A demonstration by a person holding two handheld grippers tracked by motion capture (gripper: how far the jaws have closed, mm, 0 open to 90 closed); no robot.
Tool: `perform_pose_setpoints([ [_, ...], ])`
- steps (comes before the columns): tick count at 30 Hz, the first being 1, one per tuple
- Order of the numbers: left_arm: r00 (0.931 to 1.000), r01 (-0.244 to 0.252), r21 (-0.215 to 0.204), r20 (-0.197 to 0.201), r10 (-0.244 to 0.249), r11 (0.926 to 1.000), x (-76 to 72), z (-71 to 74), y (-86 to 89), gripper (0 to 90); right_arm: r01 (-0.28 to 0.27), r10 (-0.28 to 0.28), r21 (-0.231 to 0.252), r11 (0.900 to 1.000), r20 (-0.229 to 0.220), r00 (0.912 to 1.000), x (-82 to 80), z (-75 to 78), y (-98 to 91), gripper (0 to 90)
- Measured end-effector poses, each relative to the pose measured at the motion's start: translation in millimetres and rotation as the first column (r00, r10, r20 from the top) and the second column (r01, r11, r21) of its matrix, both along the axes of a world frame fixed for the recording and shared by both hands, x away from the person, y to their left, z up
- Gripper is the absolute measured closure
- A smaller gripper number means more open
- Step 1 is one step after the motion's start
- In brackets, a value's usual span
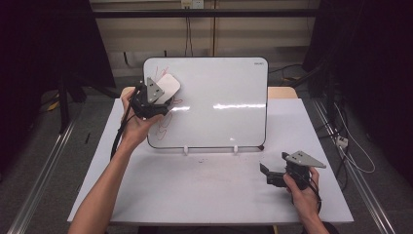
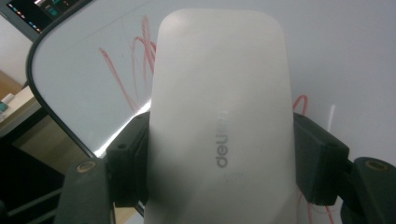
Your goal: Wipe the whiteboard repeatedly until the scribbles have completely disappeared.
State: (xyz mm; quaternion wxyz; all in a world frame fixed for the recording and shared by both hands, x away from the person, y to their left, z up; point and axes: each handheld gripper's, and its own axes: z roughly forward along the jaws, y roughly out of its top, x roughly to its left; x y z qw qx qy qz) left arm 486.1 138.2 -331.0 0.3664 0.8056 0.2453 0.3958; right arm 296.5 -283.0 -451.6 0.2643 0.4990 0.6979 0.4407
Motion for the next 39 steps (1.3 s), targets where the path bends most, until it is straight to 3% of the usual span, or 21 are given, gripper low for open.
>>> perform_pose_setpoints([
  [4,0.9998,-0.012,0.033,-0.013,0.013,0.9994,3.5,-3.9,-0.4,30.9,-0.001,0.001,-0.002,1.0,0.0,1.0,-0.2,0.1,0.2,5.7],
  [15,0.9995,-0.015,0.059,-0.028,0.017,0.9982,5.3,-4.8,-2.3,30.7,0.0,0.0,-0.002,1.0,-0.001,1.0,0.0,0.0,0.3,5.7],
  [26,0.9992,-0.02,0.063,-0.033,0.022,0.9978,2.7,-3.3,-2.6,30.7,-0.002,0.002,-0.003,1.0,-0.001,1.0,-0.1,0.0,0.2,5.7],
  [34,0.9991,-0.021,0.097,-0.034,0.024,0.995,4.2,-0.9,-4.4,31.1,-0.002,0.002,-0.002,1.0,-0.001,1.0,0.1,-0.1,0.1,5.7],
  [39,0.9988,-0.038,0.086,-0.029,0.04,0.9956,6.9,2.8,-3.9,31.1,-0.001,0.001,-0.001,1.0,-0.002,1.0,0.1,0.0,0.2,5.7],
])
